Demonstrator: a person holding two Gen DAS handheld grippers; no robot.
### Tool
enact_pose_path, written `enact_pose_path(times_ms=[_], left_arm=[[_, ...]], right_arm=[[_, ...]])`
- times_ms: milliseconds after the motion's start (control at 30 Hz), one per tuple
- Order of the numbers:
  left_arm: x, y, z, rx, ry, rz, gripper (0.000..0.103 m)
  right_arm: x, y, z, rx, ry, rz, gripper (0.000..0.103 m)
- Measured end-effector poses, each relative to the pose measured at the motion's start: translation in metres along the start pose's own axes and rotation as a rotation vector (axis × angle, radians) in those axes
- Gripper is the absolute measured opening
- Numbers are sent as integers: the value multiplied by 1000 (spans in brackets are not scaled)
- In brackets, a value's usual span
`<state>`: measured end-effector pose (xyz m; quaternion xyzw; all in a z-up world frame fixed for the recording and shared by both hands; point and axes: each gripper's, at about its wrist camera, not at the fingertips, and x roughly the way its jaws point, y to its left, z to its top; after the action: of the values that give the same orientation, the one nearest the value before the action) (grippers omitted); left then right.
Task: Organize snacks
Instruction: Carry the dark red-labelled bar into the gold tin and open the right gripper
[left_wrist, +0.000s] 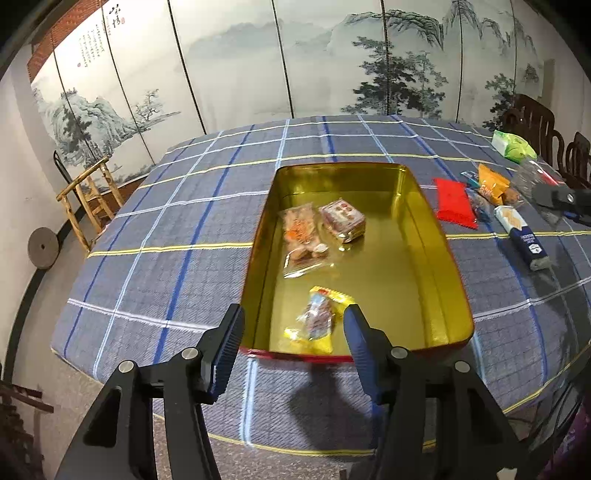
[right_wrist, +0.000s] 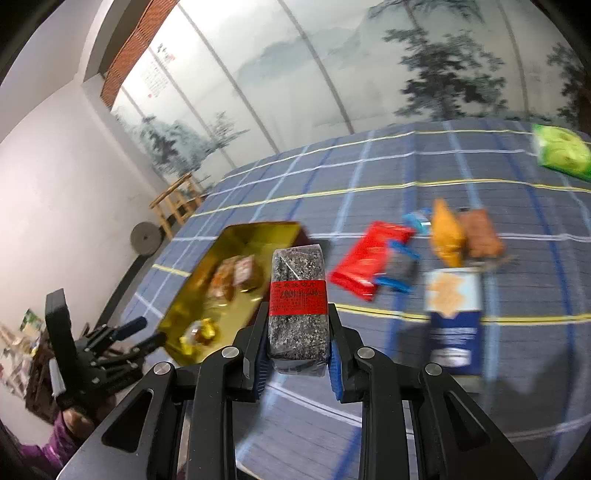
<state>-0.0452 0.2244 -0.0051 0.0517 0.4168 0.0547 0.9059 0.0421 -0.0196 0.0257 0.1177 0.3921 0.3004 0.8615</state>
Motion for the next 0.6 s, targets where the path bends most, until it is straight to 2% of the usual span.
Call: enact_pose_path(times_ms=[267,600], left_arm=[[-2,16,-10,-3,5,22,56],[-3,17,-12,20,-4,48,61]], right_arm=[[54,47,7,-40,85,79,27],[117,77,10,-75,189,89,28]])
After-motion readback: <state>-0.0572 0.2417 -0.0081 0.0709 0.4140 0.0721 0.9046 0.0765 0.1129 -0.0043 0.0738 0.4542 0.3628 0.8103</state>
